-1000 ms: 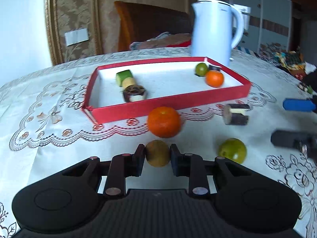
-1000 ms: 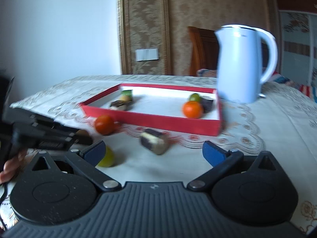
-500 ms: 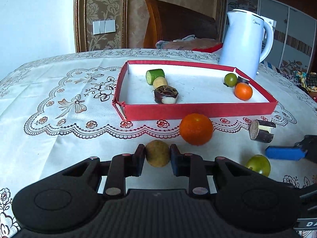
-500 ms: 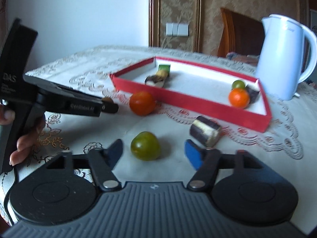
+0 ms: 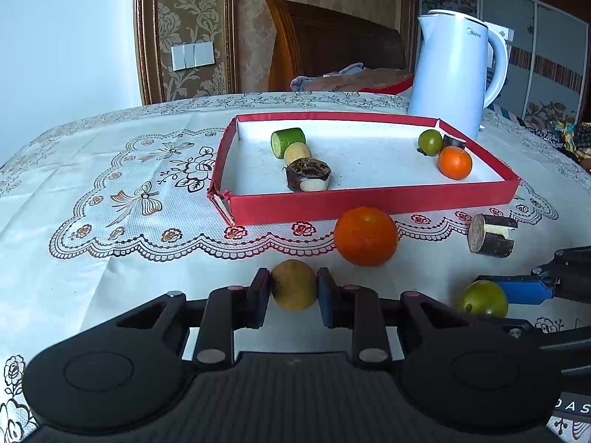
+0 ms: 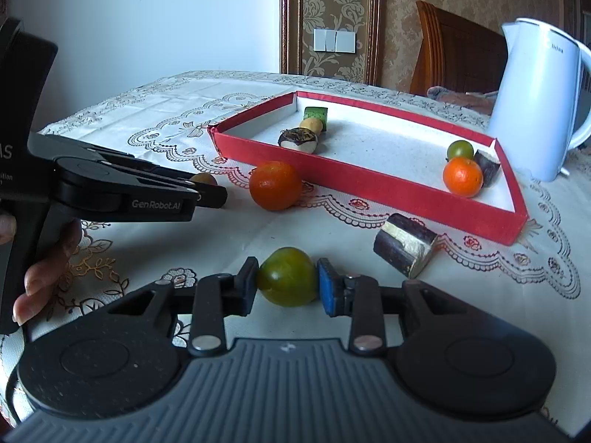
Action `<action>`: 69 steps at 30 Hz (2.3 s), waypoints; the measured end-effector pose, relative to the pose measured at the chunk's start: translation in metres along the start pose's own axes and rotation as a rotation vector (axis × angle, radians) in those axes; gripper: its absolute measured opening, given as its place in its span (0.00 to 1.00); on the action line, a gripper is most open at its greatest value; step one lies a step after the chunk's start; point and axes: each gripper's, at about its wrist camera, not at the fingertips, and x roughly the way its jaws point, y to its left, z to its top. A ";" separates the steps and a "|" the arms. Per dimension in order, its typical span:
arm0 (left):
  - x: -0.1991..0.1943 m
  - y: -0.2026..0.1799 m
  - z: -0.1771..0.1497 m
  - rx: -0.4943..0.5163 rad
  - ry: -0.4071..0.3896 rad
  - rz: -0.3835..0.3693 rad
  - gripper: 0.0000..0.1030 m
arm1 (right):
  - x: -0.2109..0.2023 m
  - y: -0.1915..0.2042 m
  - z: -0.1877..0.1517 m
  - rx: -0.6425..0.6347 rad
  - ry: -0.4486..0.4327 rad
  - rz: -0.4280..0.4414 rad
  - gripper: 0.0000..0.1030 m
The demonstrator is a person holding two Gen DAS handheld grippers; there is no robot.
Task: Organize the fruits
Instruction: 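Grasp the green round fruit with the right tool, then carry the kiwi-like fruit and green fruit over the red tray with both tools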
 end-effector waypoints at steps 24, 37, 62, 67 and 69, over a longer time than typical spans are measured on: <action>-0.008 -0.007 0.000 0.042 -0.048 0.002 0.26 | -0.022 -0.033 0.001 0.104 -0.096 -0.060 0.31; -0.009 -0.007 0.004 0.031 -0.050 0.008 0.26 | -0.025 -0.048 0.002 0.149 -0.128 -0.079 0.31; 0.064 -0.054 0.092 0.023 -0.085 0.046 0.26 | 0.049 -0.102 0.068 0.181 -0.131 -0.233 0.31; 0.089 -0.054 0.099 -0.001 -0.062 0.060 0.26 | 0.070 -0.103 0.077 0.156 -0.111 -0.243 0.31; 0.097 -0.055 0.099 -0.005 -0.050 0.066 0.26 | 0.077 -0.102 0.080 0.148 -0.102 -0.248 0.31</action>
